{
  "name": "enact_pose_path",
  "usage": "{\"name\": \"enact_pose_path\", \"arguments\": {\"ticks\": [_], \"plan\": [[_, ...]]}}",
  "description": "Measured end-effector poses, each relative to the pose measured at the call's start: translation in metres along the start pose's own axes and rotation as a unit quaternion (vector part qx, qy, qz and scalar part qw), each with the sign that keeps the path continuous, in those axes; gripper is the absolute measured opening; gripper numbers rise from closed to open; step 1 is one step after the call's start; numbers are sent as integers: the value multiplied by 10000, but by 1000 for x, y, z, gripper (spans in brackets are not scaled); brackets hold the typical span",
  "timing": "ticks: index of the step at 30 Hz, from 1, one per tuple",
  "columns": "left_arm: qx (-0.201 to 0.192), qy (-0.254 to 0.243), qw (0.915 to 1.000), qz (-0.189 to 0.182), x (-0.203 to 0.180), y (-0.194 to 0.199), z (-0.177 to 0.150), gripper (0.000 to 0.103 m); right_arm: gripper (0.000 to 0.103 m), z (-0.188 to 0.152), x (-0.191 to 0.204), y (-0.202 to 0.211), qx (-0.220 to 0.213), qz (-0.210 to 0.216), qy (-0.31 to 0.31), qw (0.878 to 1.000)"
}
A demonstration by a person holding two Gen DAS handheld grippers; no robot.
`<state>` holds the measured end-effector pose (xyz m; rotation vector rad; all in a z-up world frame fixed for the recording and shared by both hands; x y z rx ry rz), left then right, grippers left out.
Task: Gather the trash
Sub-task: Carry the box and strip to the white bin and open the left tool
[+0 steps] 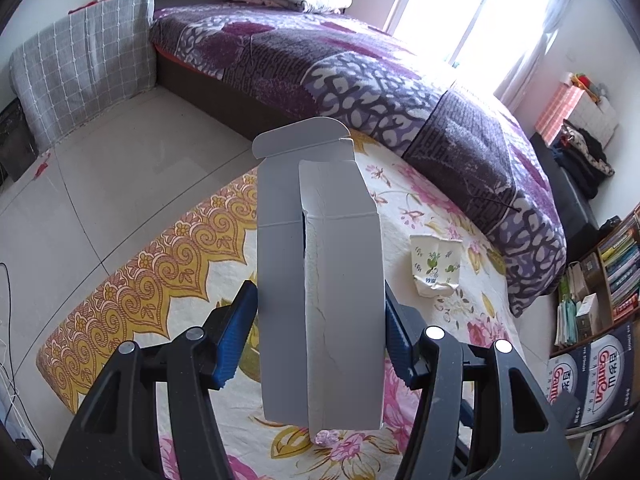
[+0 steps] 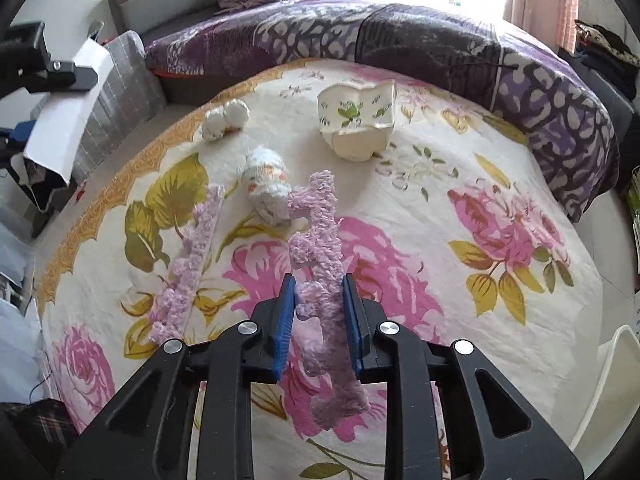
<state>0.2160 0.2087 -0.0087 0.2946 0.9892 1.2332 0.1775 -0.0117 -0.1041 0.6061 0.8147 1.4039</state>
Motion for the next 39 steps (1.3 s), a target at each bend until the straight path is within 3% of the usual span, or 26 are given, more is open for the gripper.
{"name": "enact_pose_path", "arguments": {"ticks": [8, 15, 25, 39], "plan": [[-507, -252, 9984, 21, -26, 19, 2, 59, 23, 34, -31, 56, -824, -225, -388, 9956], [-682, -505, 9964, 3, -54, 23, -8, 59, 23, 37, -55, 82, -1052, -371, -652, 9916], [-473, -944, 9944, -24, -96, 4, -37, 59, 23, 17, -90, 86, -1033, -478, -949, 9890], [-139, -1585, 9860, -498, -179, -27, -76, 59, 23, -1, -173, 104, -1030, -818, -1690, 9768]]}}
Point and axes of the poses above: each gripper's, at about its wrist camera, not at the fingertips, and y roughly against the way its jaws point, x to its left, z to its top, the point moved 3 cm from there along -y, roughly the way its jaws point, and after that the axes turned 15 degrees about -z, right-handed, at the moved point
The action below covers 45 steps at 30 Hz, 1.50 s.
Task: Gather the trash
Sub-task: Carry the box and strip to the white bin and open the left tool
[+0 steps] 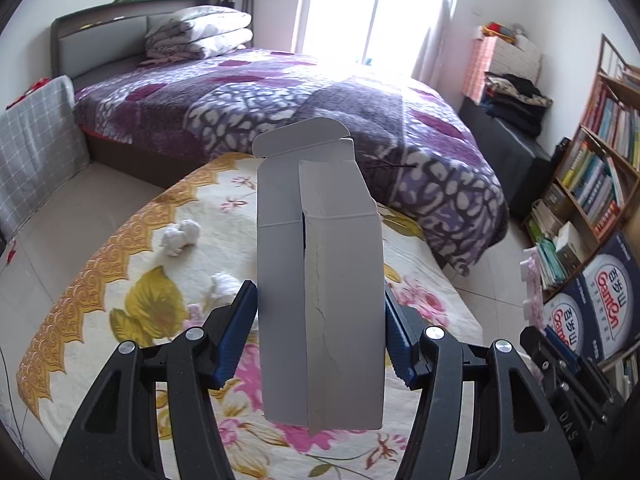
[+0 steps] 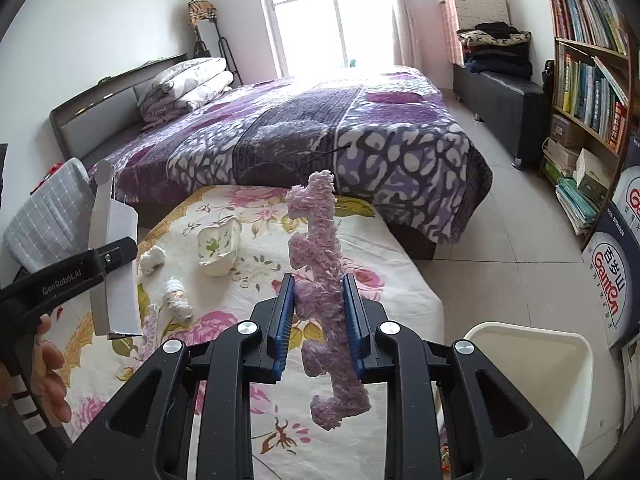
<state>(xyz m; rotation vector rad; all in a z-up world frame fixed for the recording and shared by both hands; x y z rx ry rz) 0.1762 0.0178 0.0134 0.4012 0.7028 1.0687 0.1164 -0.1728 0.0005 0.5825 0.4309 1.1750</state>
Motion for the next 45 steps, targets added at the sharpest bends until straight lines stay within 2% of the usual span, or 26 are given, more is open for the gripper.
{"name": "enact_pose_path", "arguments": {"ticks": [6, 10, 18, 19, 22, 27, 30, 33, 35, 40, 45], "plan": [[158, -349, 9988, -292, -43, -17, -11, 59, 23, 2, -44, 5, 4, -345, -290, 9990], [303, -554, 9966, -526, -69, -28, -19, 59, 24, 0, -81, 4, 162, -662, -563, 9961], [699, -946, 9865, -1141, -121, -49, -45, 59, 27, -9, -142, 2, 359, -1236, -977, 9869], [743, -990, 9850, -1202, -126, -50, -48, 59, 29, -10, -150, 3, 379, -1302, -1046, 9852], [865, -1156, 9803, -1351, -145, -57, -58, 59, 47, -14, -167, 5, 393, -1435, -1209, 9815], [1017, -1425, 9729, -1508, -170, -62, -74, 59, 61, -18, -193, 13, 338, -1627, -1437, 9756], [1099, -1528, 9694, -1579, -183, -67, -81, 59, 63, -19, -209, 15, 335, -1700, -1581, 9721], [1217, -1574, 9650, -1706, -194, -71, -88, 59, 72, -21, -226, 19, 328, -1827, -1779, 9664], [1322, -1594, 9612, -1825, -202, -74, -93, 59, 74, -22, -235, 21, 326, -1876, -1886, 9634], [1694, -1523, 9476, -2240, -221, -82, -109, 60, 83, -24, -255, 25, 306, -2036, -2096, 9559], [2084, -1376, 9328, -2597, -235, -91, -125, 61, 85, -29, -271, 27, 337, -2112, -2265, 9502]]}}
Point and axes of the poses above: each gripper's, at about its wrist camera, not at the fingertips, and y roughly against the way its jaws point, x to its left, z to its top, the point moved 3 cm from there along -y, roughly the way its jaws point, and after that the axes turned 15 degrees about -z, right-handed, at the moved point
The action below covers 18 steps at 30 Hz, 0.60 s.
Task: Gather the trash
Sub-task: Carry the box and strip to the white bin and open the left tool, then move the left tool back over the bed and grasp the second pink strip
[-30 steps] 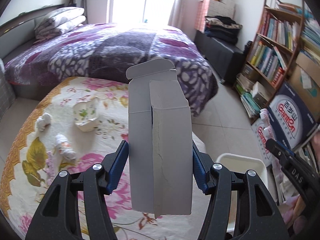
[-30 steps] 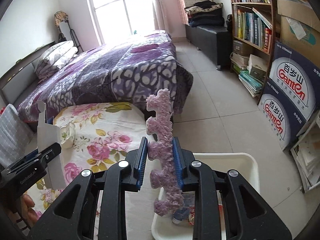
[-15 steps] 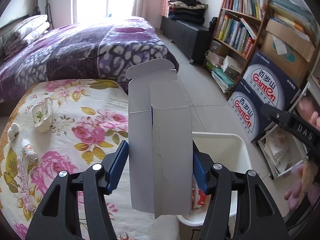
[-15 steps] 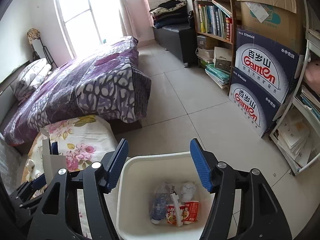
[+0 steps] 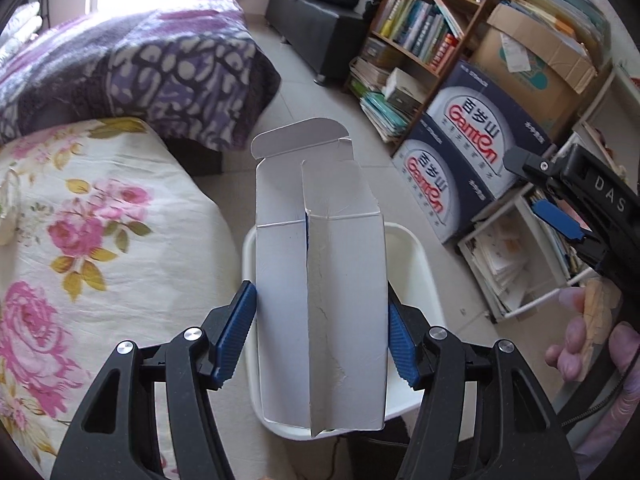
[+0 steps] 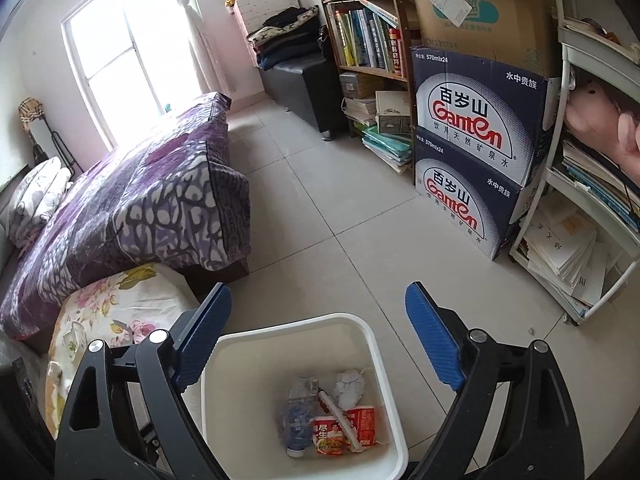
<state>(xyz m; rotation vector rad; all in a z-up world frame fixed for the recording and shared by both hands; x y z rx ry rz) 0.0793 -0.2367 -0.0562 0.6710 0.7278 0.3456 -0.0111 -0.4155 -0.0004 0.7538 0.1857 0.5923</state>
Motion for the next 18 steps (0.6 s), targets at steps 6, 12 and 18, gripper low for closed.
{"name": "enact_pose_path", "arguments": {"ticks": [6, 12, 18], "plan": [[220, 176, 9987, -423, -3, -13, -6, 68, 87, 2, -7, -2, 17, -41, -82, 10000], [170, 185, 9988, -410, -1, -4, -6, 71, 91, 0, -1, -2, 27, -18, -51, 10000], [89, 249, 9996, -26, 17, 10, -9, 74, 93, -9, 26, 0, 70, 64, 152, 9998]]}}
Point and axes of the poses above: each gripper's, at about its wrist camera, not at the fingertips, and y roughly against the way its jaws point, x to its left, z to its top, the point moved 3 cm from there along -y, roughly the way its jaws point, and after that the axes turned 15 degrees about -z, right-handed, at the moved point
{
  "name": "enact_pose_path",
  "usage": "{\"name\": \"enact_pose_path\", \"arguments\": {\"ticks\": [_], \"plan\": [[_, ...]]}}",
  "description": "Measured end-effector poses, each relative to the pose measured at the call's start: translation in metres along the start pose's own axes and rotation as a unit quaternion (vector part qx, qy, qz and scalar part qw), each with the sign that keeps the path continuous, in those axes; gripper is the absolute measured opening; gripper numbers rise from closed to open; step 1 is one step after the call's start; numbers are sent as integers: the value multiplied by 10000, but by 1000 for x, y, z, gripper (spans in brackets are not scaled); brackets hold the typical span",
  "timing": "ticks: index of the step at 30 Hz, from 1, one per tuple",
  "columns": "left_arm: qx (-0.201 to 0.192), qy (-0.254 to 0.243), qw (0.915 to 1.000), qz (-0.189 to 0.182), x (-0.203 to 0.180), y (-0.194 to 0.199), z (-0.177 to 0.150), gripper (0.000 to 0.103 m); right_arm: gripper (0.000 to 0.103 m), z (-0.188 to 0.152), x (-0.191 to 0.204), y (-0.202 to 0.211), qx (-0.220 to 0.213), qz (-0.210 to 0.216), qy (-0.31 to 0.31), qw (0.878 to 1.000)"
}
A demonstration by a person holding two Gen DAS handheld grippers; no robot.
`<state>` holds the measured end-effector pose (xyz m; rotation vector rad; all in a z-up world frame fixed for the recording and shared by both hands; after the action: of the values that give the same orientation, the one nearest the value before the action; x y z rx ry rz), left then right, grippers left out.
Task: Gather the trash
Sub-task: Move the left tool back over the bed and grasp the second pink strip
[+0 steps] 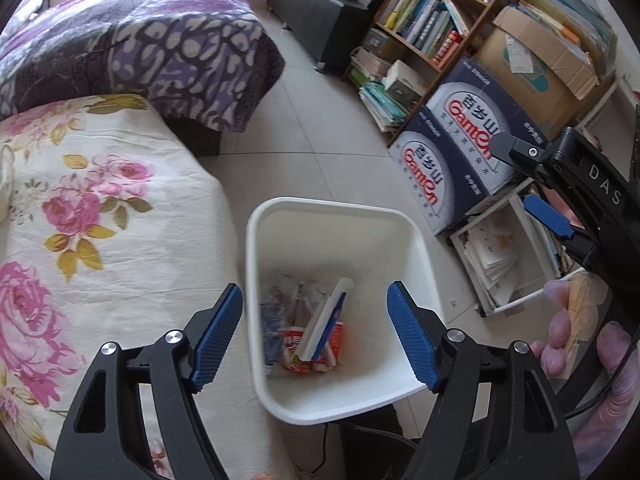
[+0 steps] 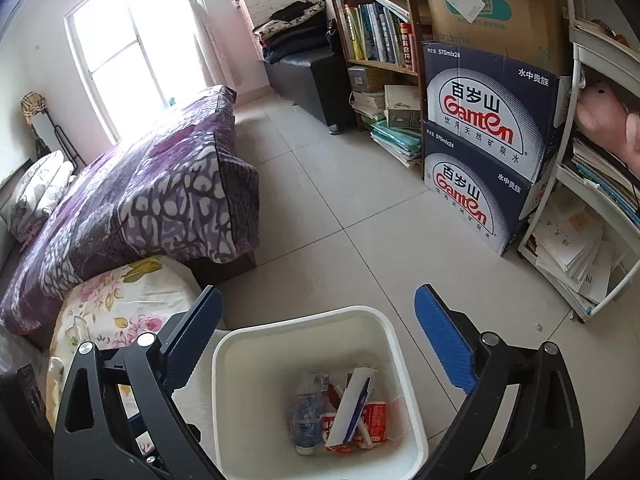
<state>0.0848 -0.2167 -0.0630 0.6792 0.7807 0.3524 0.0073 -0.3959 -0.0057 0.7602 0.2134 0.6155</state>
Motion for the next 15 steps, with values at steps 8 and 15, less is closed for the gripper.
{"name": "enact_pose_path", "arguments": {"ticks": [8, 15], "plan": [[-178, 204, 9935, 1102, 52, 35, -8, 80, 96, -21, 57, -2, 169, 179, 530, 9983], [-253, 558, 9742, 2173, 112, 74, -19, 86, 96, -46, 111, -1, 300, 363, 1052, 9933]]}}
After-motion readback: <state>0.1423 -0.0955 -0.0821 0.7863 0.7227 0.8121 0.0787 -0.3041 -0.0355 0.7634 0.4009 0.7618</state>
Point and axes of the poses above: each gripper's, at about its wrist camera, not at the fingertips, and y roughly against the way its jaws point, x to its left, z to its top, the point moved 3 cm from there along -y, roughly the way its jaws point, and after that the axes turned 15 degrees about -z, right-handed, at the moved point
